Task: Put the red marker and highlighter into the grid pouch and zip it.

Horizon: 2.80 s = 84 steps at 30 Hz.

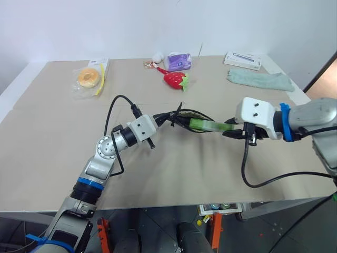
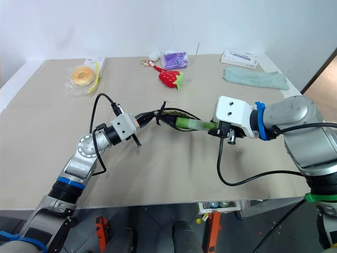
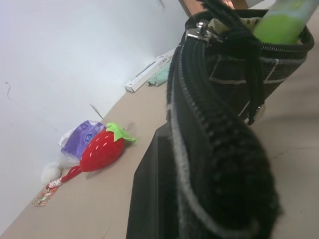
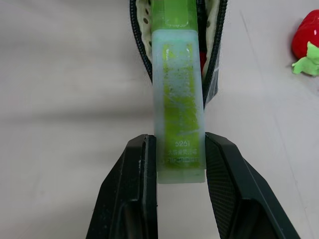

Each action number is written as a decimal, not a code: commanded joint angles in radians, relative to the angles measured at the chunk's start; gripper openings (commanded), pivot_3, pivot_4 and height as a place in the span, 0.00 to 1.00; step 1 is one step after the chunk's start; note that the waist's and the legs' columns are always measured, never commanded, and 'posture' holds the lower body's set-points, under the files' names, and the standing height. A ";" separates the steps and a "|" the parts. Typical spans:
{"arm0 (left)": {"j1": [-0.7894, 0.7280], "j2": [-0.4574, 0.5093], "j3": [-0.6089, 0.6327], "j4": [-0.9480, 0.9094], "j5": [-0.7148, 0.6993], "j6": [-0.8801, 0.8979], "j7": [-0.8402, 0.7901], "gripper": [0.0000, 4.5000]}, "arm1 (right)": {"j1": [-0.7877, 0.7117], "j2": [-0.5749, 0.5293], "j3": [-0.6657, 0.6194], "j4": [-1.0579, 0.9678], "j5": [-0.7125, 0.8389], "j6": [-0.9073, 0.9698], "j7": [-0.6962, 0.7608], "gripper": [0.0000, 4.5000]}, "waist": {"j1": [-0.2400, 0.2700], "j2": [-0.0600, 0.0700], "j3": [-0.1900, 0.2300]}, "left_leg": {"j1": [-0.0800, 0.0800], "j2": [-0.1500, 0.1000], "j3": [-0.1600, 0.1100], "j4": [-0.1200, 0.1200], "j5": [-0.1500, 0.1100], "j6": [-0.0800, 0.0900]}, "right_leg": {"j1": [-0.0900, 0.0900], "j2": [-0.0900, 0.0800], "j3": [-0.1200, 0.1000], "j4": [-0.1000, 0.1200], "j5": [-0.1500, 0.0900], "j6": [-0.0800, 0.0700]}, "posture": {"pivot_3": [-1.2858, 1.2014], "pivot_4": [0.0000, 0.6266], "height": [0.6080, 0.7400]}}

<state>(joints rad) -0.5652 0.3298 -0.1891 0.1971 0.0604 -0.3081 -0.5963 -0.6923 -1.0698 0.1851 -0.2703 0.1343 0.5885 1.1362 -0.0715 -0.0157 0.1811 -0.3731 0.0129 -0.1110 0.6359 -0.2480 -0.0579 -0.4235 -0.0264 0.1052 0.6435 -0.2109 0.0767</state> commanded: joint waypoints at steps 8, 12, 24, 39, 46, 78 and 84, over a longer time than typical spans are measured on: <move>-0.008 -0.004 0.003 -0.052 -0.010 -0.006 -0.002 0.00 | -0.116 0.127 0.075 0.000 -0.072 0.013 -0.046 0.22 | 0.001 0.000 0.000 | 0.000 0.000 0.000 0.000 0.000 0.000 | 0.000 0.000 0.000 0.000 0.000 0.000 | 0.52 0.24 1.00; -0.007 -0.003 0.002 -0.058 -0.011 -0.001 -0.003 0.00 | -0.143 0.194 0.129 -0.006 -0.107 0.018 -0.052 0.22 | 0.000 0.000 0.000 | 0.000 0.000 0.000 0.000 0.000 0.000 | 0.000 0.000 0.000 0.000 0.000 0.000 | 0.52 0.24 1.00; 0.010 -0.015 0.010 -0.085 -0.012 0.033 -0.005 0.00 | -0.188 0.284 0.149 0.038 -0.171 0.020 -0.072 0.22 | 0.001 -0.001 0.000 | 0.000 0.000 -0.001 0.000 0.000 0.000 | 0.000 0.000 -0.001 0.000 0.000 0.000 | 0.52 0.24 1.00; 0.031 -0.070 0.072 -0.117 -0.156 0.215 -0.006 0.00 | -0.163 0.156 0.100 -0.041 -0.135 0.122 0.012 0.22 | -0.002 -0.001 0.000 | 0.000 0.000 -0.001 0.000 0.000 0.000 | 0.000 0.000 -0.001 0.000 0.000 0.000 | 0.52 0.24 1.00; 0.037 -0.063 0.035 -0.139 -0.137 0.207 -0.027 0.00 | -0.189 0.202 0.134 -0.068 -0.148 0.173 -0.010 0.22 | -0.002 -0.001 0.000 | 0.000 0.000 -0.001 0.000 0.000 0.000 | 0.000 0.000 -0.001 0.000 0.001 -0.001 | 0.52 0.24 1.00; 0.030 -0.084 0.058 -0.140 -0.154 0.240 -0.028 0.00 | -0.225 0.316 0.091 -0.057 -0.130 0.154 -0.024 0.87 | 0.000 -0.002 0.001 | -0.001 0.000 -0.002 0.000 0.000 0.000 | -0.001 0.000 -0.002 0.000 0.000 -0.001 | 0.52 0.24 1.00; 0.029 -0.084 0.061 -0.138 -0.158 0.247 -0.027 0.00 | -0.228 0.244 -0.019 -0.061 -0.031 0.202 0.000 0.99 | 0.000 -0.002 0.001 | -0.001 0.000 -0.001 0.000 0.000 0.000 | -0.001 0.000 -0.002 0.000 0.000 -0.001 | 0.52 0.24 1.00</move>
<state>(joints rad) -0.5158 0.2475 -0.1481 0.0802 -0.0807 -0.0579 -0.6333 -0.9058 -0.8041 0.2349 -0.3010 0.0700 0.7800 1.1324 -0.0716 -0.0176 0.1822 -0.3740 0.0129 -0.1124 0.6358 -0.2479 -0.0581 -0.4241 -0.0265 0.1036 0.6439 -0.2105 0.0755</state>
